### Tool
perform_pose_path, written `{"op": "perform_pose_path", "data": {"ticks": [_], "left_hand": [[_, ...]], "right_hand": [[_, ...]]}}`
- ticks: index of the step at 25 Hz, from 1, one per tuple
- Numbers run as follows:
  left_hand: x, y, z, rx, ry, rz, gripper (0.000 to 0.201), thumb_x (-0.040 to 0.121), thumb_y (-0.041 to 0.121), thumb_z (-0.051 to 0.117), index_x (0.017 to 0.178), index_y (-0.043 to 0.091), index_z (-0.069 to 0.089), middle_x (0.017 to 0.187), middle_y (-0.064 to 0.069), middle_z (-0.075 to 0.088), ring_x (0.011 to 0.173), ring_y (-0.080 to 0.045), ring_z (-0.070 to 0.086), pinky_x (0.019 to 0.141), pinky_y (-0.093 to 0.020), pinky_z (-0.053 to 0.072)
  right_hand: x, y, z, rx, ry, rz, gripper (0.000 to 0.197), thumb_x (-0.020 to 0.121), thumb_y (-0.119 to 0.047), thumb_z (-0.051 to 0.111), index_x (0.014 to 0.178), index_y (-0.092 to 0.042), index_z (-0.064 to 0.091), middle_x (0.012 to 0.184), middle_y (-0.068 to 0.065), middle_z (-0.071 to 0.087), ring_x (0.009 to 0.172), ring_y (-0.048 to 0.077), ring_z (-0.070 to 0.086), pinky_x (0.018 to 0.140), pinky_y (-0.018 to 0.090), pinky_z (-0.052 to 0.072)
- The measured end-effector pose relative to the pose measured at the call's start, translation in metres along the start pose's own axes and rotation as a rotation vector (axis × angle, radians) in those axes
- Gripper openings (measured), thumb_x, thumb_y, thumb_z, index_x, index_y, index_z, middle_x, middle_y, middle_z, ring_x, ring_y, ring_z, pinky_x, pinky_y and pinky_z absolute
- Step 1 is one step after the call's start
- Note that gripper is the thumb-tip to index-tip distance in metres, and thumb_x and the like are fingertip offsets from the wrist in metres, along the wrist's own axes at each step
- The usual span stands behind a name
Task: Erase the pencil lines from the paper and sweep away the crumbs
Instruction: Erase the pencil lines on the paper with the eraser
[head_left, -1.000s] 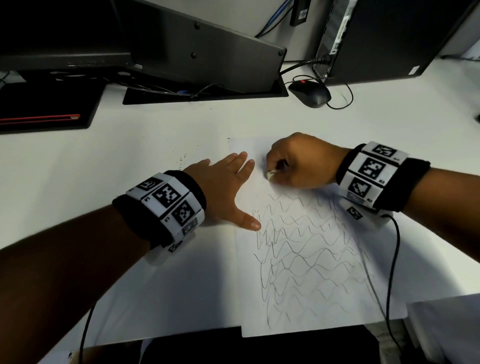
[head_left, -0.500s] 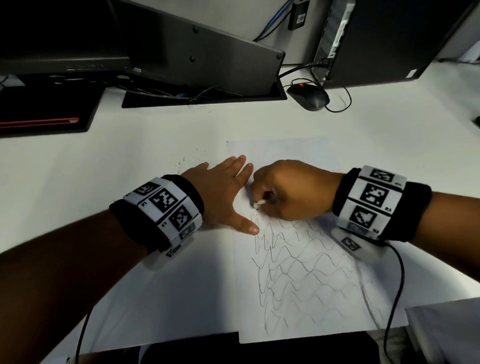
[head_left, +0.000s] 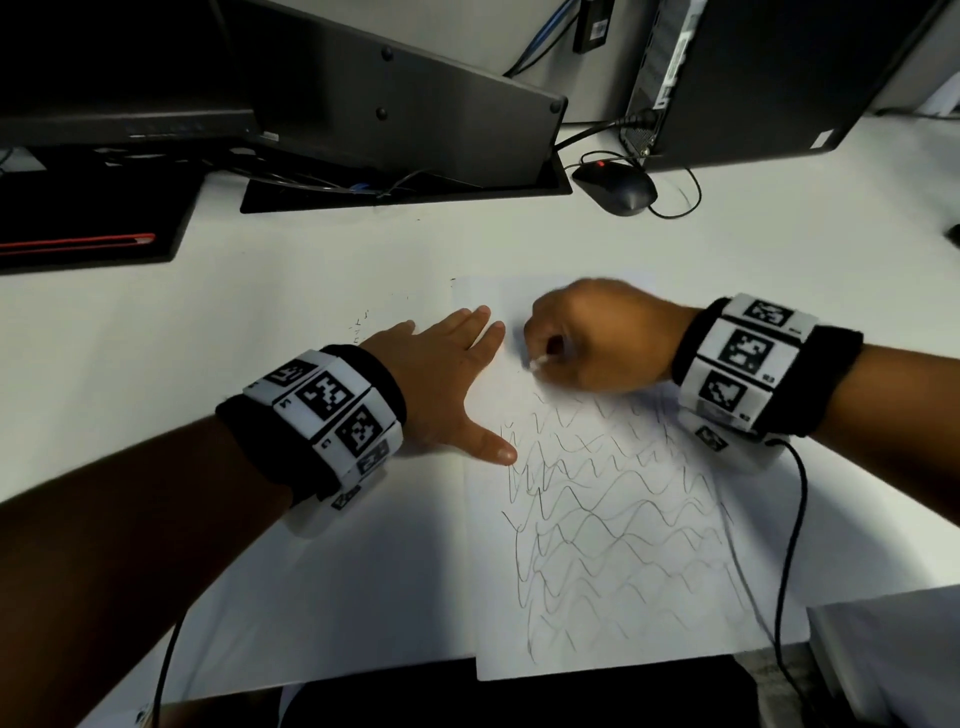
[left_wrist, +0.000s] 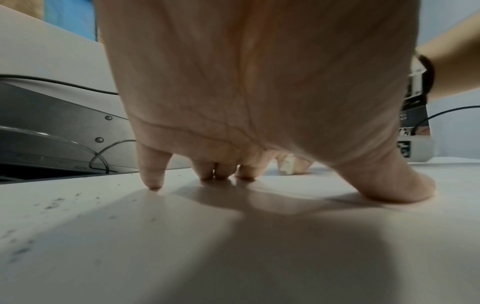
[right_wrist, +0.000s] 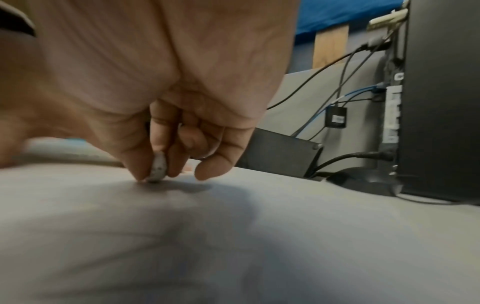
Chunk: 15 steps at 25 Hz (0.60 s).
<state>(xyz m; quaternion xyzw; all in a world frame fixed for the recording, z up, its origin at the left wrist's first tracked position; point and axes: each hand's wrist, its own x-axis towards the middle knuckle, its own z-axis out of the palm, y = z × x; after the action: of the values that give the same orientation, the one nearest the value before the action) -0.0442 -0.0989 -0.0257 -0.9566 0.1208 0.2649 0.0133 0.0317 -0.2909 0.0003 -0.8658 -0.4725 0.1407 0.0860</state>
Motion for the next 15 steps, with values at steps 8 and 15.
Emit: {"op": "perform_pose_path", "data": {"ticks": [8,15], "left_hand": [[0.001,0.000,-0.001,0.001,-0.012,-0.006,0.131,0.063,0.095,0.041,0.155,0.025,-0.020,0.162,0.005,-0.027,0.150,-0.009,-0.017,0.123,-0.046,0.004],[0.000,0.001,-0.003,0.001,-0.019,-0.010,0.130,0.064,0.093,0.043,0.155,0.024,-0.019,0.162,0.005,-0.027,0.150,-0.009,-0.018,0.123,-0.046,0.003]], "right_hand": [[-0.005,0.000,-0.001,0.026,-0.013,-0.010,0.011,0.081,-0.023,0.065,0.090,-0.027,0.072,0.079,-0.019,0.059,0.070,-0.005,0.052,0.063,0.015,0.035],[-0.004,-0.001,-0.005,0.029,-0.004,0.009,0.011,0.081,-0.024,0.065,0.089,-0.027,0.071,0.083,-0.015,0.065,0.074,0.003,0.057,0.067,0.021,0.038]]}}
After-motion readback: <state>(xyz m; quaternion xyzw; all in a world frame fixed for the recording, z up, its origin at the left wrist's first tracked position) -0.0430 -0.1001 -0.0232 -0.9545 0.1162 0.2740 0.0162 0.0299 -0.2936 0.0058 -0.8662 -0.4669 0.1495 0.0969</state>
